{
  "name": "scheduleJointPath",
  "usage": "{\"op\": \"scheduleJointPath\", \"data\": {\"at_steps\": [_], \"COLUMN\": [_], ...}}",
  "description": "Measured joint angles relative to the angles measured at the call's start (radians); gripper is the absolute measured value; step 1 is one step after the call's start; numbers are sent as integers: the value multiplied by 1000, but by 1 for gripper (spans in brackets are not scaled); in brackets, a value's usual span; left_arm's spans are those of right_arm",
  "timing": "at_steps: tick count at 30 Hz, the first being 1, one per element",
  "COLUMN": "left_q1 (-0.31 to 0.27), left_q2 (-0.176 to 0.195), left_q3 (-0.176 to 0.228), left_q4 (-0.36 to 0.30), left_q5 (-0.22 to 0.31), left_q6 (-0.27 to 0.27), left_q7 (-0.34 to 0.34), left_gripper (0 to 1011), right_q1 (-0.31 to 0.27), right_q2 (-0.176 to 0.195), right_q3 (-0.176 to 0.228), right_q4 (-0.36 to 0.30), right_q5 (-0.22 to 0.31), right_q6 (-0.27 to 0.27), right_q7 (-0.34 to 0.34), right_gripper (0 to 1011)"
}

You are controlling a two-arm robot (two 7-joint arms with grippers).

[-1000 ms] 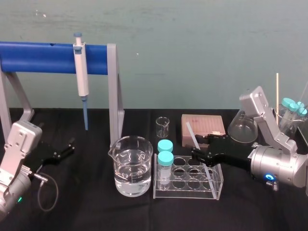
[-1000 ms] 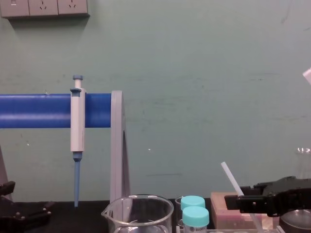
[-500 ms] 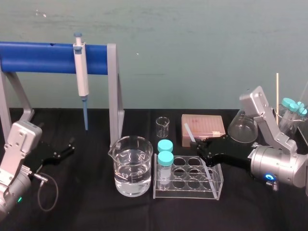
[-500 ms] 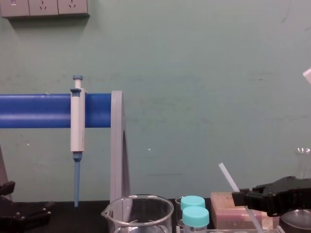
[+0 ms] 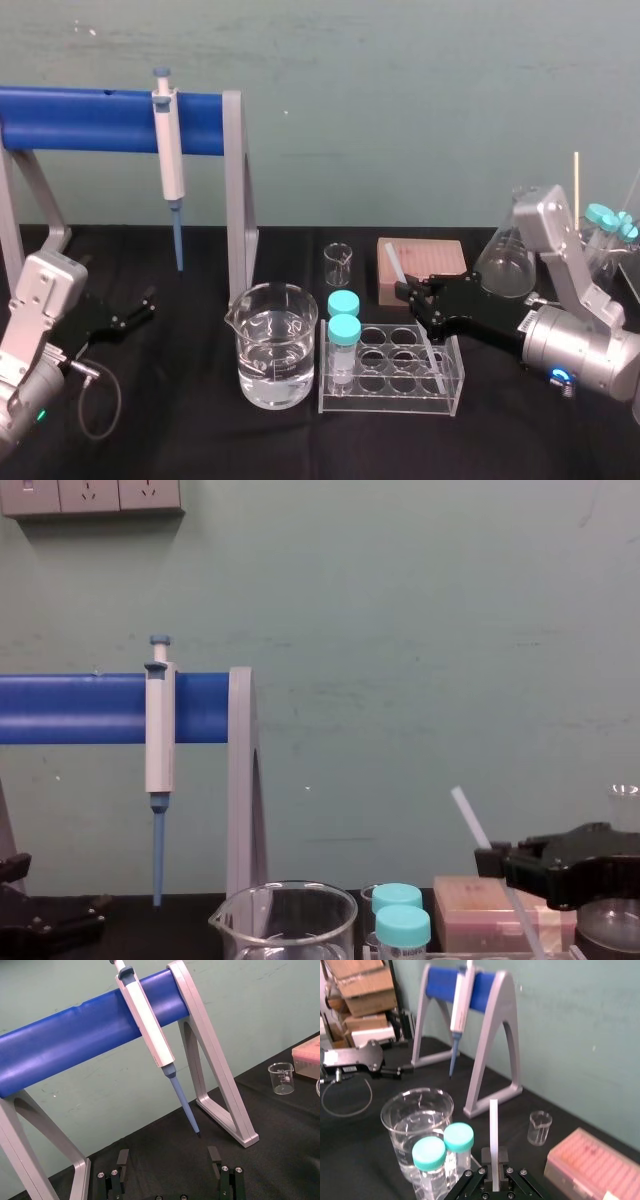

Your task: Pick up the stirring rod with one hand, then place it down.

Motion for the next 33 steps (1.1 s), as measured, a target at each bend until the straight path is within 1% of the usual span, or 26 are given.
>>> {"op": "scheduleJointPath", "data": {"at_steps": [2, 3, 6, 7, 10, 11, 13, 14, 16, 20, 24, 26, 33], "left_q1": [0, 0, 0, 0, 0, 0, 0, 0, 0, 0, 0, 0, 0], "left_q2": [0, 0, 0, 0, 0, 0, 0, 0, 0, 0, 0, 0, 0], "left_q3": [0, 0, 0, 0, 0, 0, 0, 0, 0, 0, 0, 0, 0], "left_q4": [0, 0, 0, 0, 0, 0, 0, 0, 0, 0, 0, 0, 0], "left_q5": [0, 0, 0, 0, 0, 0, 0, 0, 0, 0, 0, 0, 0], "left_q6": [0, 0, 0, 0, 0, 0, 0, 0, 0, 0, 0, 0, 0], "left_q7": [0, 0, 0, 0, 0, 0, 0, 0, 0, 0, 0, 0, 0], "left_gripper": [1000, 1000, 1000, 1000, 1000, 1000, 1000, 1000, 1000, 1000, 1000, 1000, 1000], "right_q1": [-14, -28, -49, -62, -86, -100, -114, -128, -146, -169, -179, -180, -163], "right_q2": [-3, -6, -10, -13, -18, -22, -26, -30, -37, -42, -43, -43, -44], "right_q3": [9, 18, 34, 47, 67, 79, 92, 105, 123, 145, 162, 169, 215], "right_q4": [-4, -8, -13, -16, -21, -24, -27, -31, -37, -51, -67, -75, -119], "right_q5": [-7, -13, -15, -13, -2, 6, 15, 25, 39, 47, 46, 46, 62], "right_q6": [-38, -74, -120, -148, -194, -217, -239, -260, -285, -308, -318, -320, -324], "right_q7": [-3, -4, -3, -3, 4, 7, 12, 16, 23, 32, 38, 42, 49], "right_gripper": [68, 67, 68, 68, 67, 68, 68, 68, 67, 67, 68, 68, 68]}}
